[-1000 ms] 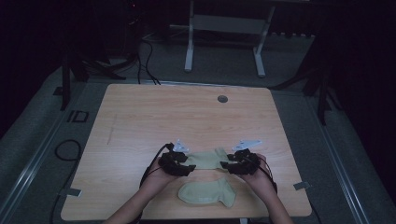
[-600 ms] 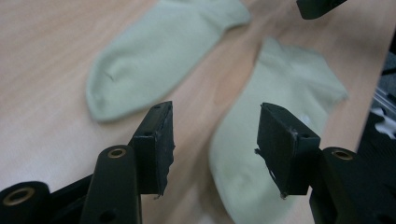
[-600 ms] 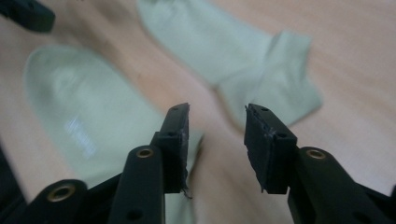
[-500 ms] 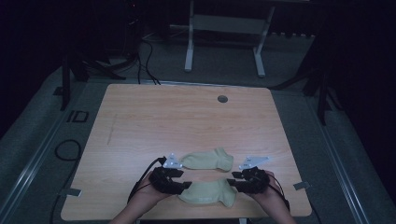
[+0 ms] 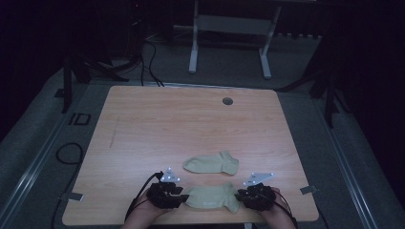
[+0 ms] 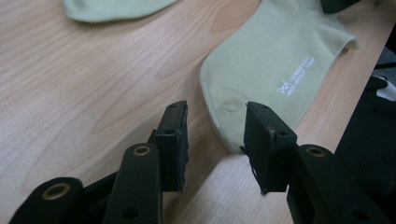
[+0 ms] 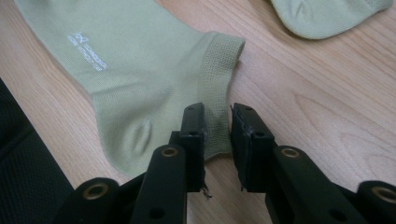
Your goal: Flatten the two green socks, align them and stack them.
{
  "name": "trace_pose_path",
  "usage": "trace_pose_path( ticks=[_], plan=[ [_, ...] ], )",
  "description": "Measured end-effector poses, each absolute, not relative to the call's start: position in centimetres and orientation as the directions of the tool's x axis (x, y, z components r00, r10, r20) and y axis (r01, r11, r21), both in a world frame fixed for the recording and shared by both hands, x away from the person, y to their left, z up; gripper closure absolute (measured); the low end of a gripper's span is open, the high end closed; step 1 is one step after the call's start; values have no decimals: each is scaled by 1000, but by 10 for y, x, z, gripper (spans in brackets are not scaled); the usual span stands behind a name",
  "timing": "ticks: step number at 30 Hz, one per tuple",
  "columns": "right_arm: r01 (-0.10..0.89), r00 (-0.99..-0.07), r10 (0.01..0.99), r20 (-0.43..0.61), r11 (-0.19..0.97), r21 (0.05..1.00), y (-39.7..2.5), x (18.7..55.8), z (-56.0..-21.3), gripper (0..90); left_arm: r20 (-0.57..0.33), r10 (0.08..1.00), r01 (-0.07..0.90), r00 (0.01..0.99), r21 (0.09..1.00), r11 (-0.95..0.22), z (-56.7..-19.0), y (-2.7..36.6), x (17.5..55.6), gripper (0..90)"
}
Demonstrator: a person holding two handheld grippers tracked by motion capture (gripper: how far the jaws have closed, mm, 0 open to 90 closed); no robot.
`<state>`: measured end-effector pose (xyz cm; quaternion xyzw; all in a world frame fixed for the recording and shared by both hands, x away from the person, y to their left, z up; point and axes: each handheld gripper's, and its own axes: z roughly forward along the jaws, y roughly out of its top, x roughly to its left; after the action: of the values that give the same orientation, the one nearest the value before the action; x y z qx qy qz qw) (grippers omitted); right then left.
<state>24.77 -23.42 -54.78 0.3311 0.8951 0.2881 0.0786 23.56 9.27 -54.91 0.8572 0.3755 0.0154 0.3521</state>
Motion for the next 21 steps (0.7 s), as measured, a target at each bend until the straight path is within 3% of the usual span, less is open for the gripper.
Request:
trace_pose_path(
  ticks=[7, 13, 21],
  plan=[
    [544, -770, 637, 42, 620, 565, -231, 247, -548, 833, -183, 647, 603, 740, 607, -518, -552, 89, 235, 704],
    [548, -765, 642, 44, 614, 568, -231, 246, -548, 851, -180, 650, 602, 738, 610, -515, -555, 87, 235, 874],
    [537, -769, 638, 43, 608, 585, -231, 246, -540, 863, -180, 647, 594, 741, 624, -508, -549, 90, 235, 889]
  ],
)
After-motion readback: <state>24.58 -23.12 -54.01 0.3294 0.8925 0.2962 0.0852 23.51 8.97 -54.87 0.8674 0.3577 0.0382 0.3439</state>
